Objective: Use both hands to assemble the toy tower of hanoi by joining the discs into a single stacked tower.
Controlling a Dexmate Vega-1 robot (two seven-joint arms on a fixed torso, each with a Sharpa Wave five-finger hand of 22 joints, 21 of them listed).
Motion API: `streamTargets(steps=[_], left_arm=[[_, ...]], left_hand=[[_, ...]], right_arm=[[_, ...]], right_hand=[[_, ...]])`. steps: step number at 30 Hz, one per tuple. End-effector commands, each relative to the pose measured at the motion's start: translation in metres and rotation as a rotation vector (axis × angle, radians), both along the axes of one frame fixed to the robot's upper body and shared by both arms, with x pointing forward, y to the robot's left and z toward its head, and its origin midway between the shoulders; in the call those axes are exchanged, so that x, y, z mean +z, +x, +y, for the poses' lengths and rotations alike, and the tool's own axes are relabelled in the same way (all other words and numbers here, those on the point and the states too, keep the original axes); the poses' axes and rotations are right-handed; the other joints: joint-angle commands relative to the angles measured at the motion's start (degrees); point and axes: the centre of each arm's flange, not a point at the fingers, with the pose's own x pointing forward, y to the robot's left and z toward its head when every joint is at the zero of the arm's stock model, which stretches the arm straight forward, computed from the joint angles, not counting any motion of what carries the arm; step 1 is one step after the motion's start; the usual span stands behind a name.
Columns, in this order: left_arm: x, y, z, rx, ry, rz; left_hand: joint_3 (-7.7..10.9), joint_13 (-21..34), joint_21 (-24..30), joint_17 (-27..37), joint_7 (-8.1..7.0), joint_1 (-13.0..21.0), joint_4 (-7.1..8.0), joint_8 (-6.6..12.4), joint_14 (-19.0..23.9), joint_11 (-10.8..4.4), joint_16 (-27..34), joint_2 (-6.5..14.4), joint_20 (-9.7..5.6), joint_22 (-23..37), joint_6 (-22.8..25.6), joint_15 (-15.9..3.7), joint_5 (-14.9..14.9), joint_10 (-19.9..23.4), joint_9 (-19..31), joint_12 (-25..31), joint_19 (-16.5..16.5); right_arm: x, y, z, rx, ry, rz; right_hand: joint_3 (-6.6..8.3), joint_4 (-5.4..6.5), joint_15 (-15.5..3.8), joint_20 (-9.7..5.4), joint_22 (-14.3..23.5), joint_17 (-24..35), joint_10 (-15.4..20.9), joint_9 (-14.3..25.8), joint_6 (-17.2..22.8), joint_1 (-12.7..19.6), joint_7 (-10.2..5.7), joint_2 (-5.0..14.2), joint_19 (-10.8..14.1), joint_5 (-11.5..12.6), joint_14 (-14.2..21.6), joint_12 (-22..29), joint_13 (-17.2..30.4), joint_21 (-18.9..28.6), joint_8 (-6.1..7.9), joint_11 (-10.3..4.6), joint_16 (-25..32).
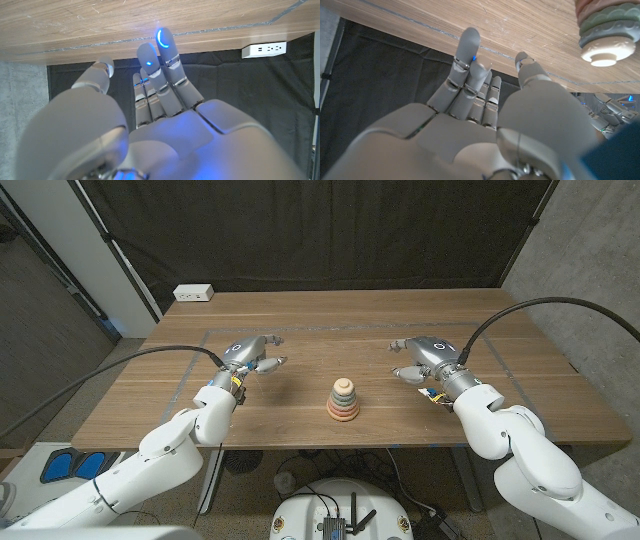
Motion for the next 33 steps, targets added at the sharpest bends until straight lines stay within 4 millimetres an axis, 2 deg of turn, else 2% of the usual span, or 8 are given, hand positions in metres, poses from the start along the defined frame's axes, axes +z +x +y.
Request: streamTargets(steps=[1,6,14,21,27,33], left_arm=[[0.015,0.01,-0.01,0.051,0.015,0.038],[0.022,0.011,-0.005,0.02,0.02,0.042],[0.022,0.015,0.004,0.01,0.0,0.033],[0.012,0.018,0.003,0.038,-0.027,0.034],[0.0,0.018,0.004,0.063,-0.045,0.041],[-0.009,0.019,0.005,0.086,-0.061,0.048]], left_hand=[[-0.38,-0.1,0.1,0.0,-0.44,-0.2,0.07,0.6,-0.1,-0.3,0.3,-0.5,-5.67,0.2,0.3,-2.27,-0.3,0.4,0.2,0.6,-0.1],[-0.43,0.0,0.1,0.0,-0.44,-0.4,0.13,0.64,0.0,-0.42,0.4,-0.6,-5.67,0.2,0.4,-2.27,-0.3,0.4,0.1,0.6,-0.1],[-0.5,0.0,0.0,0.0,-0.4,-0.6,0.21,0.64,0.0,-0.26,0.5,-0.6,-5.65,0.1,0.3,-2.27,-0.3,0.4,0.1,0.7,-0.1],[-0.55,-0.1,-0.1,-0.2,-0.31,-0.8,0.19,0.66,0.0,-0.12,0.5,-0.7,-5.67,0.1,0.3,-2.27,-0.3,0.5,0.1,0.8,0.0],[-0.56,-0.1,-0.2,-0.1,-0.3,-0.8,0.16,0.66,0.1,-0.22,0.6,-0.8,-5.69,0.1,0.2,-2.27,-0.3,0.5,0.1,0.8,0.1],[-0.53,-0.1,-0.2,-0.1,-0.09,-0.8,0.09,0.61,0.2,-0.24,0.8,-0.8,-5.72,0.1,0.0,-2.27,-0.3,0.1,0.1,0.7,0.1]], right_arm=[[-0.007,0.022,-0.022,-0.06,0.04,-0.042],[-0.012,0.029,-0.023,-0.119,0.051,-0.046],[-0.016,0.034,-0.03,-0.186,0.055,-0.036],[-0.023,0.042,-0.04,-0.178,0.081,-0.045],[-0.03,0.044,-0.051,-0.204,0.084,-0.024],[-0.035,0.047,-0.06,-0.213,0.098,-0.024]], right_hand=[[0.24,0.1,-0.3,-2.38,0.2,0.1,0.4,0.3,0.2,0.2,-0.14,0.19,-0.4,0.3,0.0,0.3,0.2,0.1,0.14,-0.34,0.1],[0.19,0.11,-0.3,-2.38,0.2,0.1,0.6,0.3,0.0,0.2,-0.17,0.17,-0.4,0.3,0.1,0.4,0.5,0.1,0.02,-0.52,0.1],[0.2,0.07,-0.26,-2.37,0.3,0.6,0.5,0.4,-0.2,0.2,-0.44,0.05,-0.5,0.4,0.3,0.4,0.7,0.2,-0.11,-0.67,0.5],[0.09,0.07,-0.3,-2.33,0.3,-0.4,0.2,0.5,-0.8,0.2,-0.44,-0.28,-1.1,0.4,-1.0,0.4,1.1,0.1,-0.37,-0.8,-0.6],[0.08,0.06,-0.29,-2.34,0.3,0.0,0.2,0.6,-0.8,0.2,-0.43,-0.32,-1.2,0.4,-0.6,0.4,1.3,0.1,-0.35,-0.9,-0.2],[0.0,0.09,-0.29,-2.31,0.3,-0.3,0.1,0.9,0.0,0.2,-0.48,-0.43,-1.5,0.3,-1.1,0.4,1.6,0.1,0.12,-0.87,-0.6]])
